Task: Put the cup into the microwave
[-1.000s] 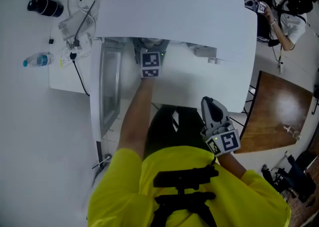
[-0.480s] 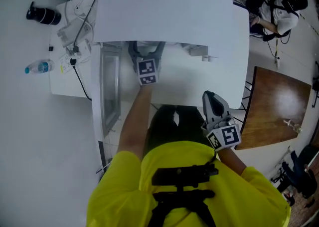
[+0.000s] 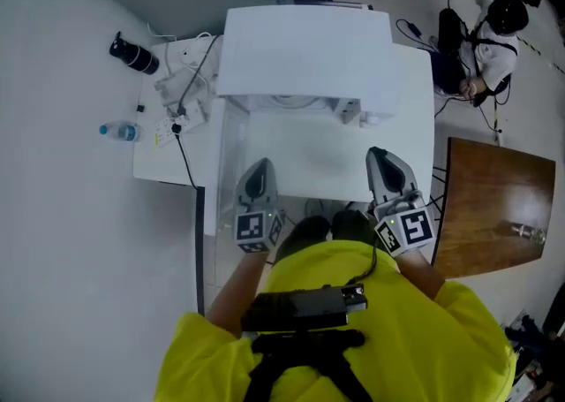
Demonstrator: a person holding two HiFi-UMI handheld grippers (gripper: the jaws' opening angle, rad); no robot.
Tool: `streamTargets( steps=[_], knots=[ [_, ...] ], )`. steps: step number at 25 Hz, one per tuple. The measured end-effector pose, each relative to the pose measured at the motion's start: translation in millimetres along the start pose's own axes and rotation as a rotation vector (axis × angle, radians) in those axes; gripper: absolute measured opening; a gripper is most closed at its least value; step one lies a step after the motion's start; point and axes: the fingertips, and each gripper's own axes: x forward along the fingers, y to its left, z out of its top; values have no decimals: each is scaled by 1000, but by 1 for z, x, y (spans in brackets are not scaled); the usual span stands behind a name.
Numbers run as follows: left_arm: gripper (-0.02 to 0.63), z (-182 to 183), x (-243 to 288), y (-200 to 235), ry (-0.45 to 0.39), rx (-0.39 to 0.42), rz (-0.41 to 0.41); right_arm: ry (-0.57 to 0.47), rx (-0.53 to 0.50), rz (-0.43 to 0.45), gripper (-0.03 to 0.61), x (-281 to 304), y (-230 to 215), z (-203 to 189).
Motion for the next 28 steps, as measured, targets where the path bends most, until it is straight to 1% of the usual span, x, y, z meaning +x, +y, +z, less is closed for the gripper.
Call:
streamTargets(
  steps=[3, 5, 7, 9, 12, 14, 20, 25, 28],
  knots=[
    [0, 64, -39, 0, -104, -42, -22, -85, -24, 7, 5, -13, 8, 40],
    [0, 97, -61, -3, -159, -40, -30, -124, -31, 6, 5, -25, 13, 58],
    [0, 118, -79, -9, -191, -28, -36, -144, -22, 3, 3, -37, 15, 71],
    [0, 129, -91, -14, -207, -17, -46, -150, -14, -2, 4, -46, 17, 77],
    [0, 137, -98, -21, -227, 43, -49, -154, -29, -16, 4, -54, 17, 80],
    [0, 134, -97, -23, -222, 72, -41, -155, -36, -27, 4, -58, 17, 80],
    [0, 125, -89, -26, -194, 79, -50, -162, -39, -34, 4, -64, 20, 81],
    [0, 126, -84, -40, -182, 112, -71, -162, -43, -55, 3, -71, 17, 82],
    [0, 124, -81, -43, -172, 117, -84, -157, -47, -62, 4, -73, 16, 79]
  ],
)
